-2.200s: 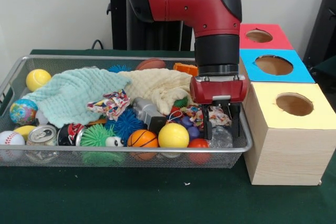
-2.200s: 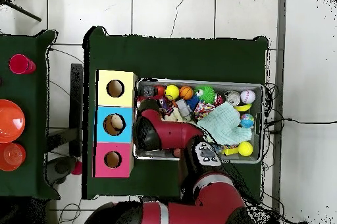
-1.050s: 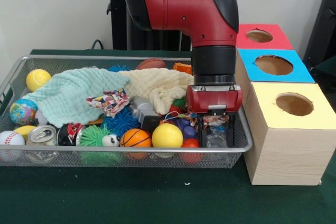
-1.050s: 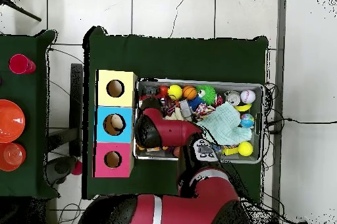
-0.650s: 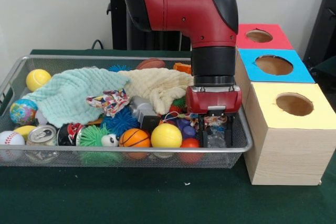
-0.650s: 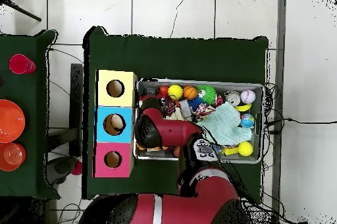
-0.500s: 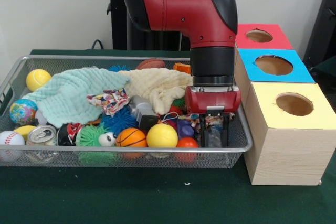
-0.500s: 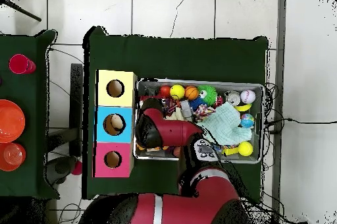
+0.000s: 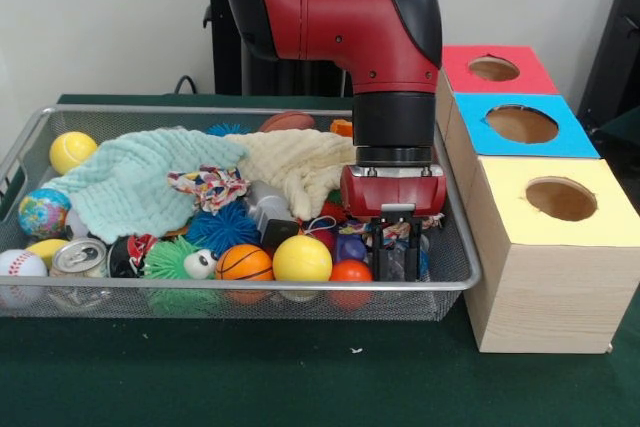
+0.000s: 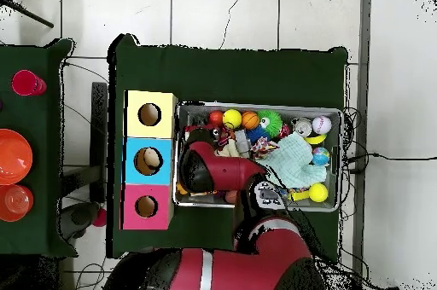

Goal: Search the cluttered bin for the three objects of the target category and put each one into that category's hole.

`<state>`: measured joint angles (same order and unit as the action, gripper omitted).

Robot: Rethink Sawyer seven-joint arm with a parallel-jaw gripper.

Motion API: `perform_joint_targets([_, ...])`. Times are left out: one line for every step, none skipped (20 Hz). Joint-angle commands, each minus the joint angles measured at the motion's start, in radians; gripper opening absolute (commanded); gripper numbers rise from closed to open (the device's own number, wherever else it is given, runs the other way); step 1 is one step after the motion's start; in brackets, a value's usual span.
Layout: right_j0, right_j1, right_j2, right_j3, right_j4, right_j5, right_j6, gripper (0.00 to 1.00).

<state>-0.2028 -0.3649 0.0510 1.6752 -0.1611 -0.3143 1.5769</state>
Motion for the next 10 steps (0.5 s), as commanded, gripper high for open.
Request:
perform_joint_targets([-0.014, 0.054, 0.048, 0.007, 0.012, 0.125, 0.155, 0.0])
perform_joint_targets([-0.014, 0.054, 0.048, 0.006, 0.012, 0.127, 0.153, 0.0])
perform_joint_targets([-0.015, 0.054, 0.049, 0.006, 0.012, 0.127, 0.154, 0.0])
perform_joint_targets([-0.015, 0.054, 0.049, 0.006, 0.011, 0.127, 0.154, 0.0])
perform_joint_targets([-0.015, 0.053, 0.05, 0.006, 0.01, 0.128, 0.152, 0.0])
perform_joint_targets([-0.015, 0.053, 0.05, 0.006, 0.011, 0.13, 0.152, 0.0])
perform_joint_targets([-0.015, 0.051, 0.05, 0.007, 0.012, 0.132, 0.152, 0.0])
perform_joint_targets([-0.014, 0.049, 0.049, 0.008, 0.013, 0.137, 0.152, 0.0])
perform_joint_targets([-0.016, 0.041, 0.052, 0.014, 0.013, 0.144, 0.152, 0.0])
perform_joint_targets([-0.018, 0.034, 0.056, 0.019, 0.013, 0.151, 0.152, 0.0])
